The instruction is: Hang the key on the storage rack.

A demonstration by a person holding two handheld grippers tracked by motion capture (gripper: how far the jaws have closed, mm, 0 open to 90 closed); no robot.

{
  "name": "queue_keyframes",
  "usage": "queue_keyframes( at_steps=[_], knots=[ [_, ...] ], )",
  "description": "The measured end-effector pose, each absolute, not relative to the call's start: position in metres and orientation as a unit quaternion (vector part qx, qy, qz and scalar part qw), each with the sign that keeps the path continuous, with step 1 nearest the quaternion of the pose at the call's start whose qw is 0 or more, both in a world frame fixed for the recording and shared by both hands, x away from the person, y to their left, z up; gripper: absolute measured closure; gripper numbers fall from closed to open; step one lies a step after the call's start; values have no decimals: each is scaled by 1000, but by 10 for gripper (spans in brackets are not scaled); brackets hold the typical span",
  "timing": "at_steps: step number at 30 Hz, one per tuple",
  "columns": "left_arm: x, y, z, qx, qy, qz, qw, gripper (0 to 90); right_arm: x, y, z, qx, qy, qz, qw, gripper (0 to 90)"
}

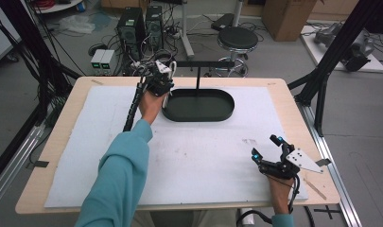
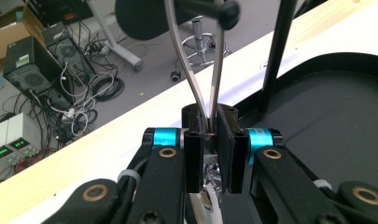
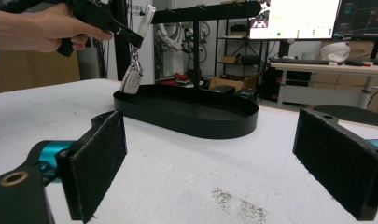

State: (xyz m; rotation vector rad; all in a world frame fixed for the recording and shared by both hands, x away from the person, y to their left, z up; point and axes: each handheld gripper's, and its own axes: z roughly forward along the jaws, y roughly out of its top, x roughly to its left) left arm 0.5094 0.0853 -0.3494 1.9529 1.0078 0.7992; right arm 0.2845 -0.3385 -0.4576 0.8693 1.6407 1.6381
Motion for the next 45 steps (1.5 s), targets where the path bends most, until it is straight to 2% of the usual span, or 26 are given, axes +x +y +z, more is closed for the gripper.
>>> queue_keyframes(
  at_steps=[14, 16, 17, 19, 21, 22, 23, 25, 26, 27, 28, 29, 31, 38, 45],
  knots=[
    [516, 92, -358, 770, 393, 300, 404, 807, 284, -339, -458, 330, 627, 624, 328, 91],
    [518, 94, -361, 775, 379, 293, 412, 698, 284, -338, -458, 331, 627, 625, 327, 91],
    [518, 95, -362, 779, 369, 297, 410, 698, 284, -338, -458, 331, 627, 625, 327, 91],
    [519, 97, -365, 785, 352, 298, 413, 627, 284, -339, -458, 330, 627, 625, 328, 91],
    [520, 100, -366, 782, 358, 289, 421, 599, 284, -339, -458, 331, 627, 625, 328, 91],
    [522, 103, -367, 776, 360, 277, 439, 497, 284, -338, -458, 330, 625, 626, 328, 91],
    [523, 105, -369, 773, 358, 265, 452, 497, 284, -338, -458, 330, 625, 626, 328, 91],
    [524, 109, -370, 775, 338, 255, 469, 385, 284, -338, -458, 330, 625, 627, 328, 91],
    [523, 111, -370, 776, 331, 257, 472, 312, 284, -338, -458, 330, 625, 626, 328, 91],
    [521, 113, -369, 773, 323, 257, 482, 179, 284, -338, -458, 330, 626, 626, 329, 91],
    [519, 116, -369, 767, 315, 254, 499, 107, 284, -338, -458, 330, 626, 626, 329, 91],
    [516, 119, -369, 759, 311, 241, 519, 107, 284, -338, -458, 330, 626, 626, 329, 91],
    [510, 128, -369, 752, 305, 205, 548, 17, 284, -338, -458, 329, 626, 625, 330, 91],
    [470, 163, -365, 743, 284, 192, 575, 17, 285, -338, -458, 328, 627, 625, 331, 91],
    [418, 197, -363, 733, 249, 207, 598, 17, 284, -338, -458, 329, 628, 623, 329, 91]
  ],
)
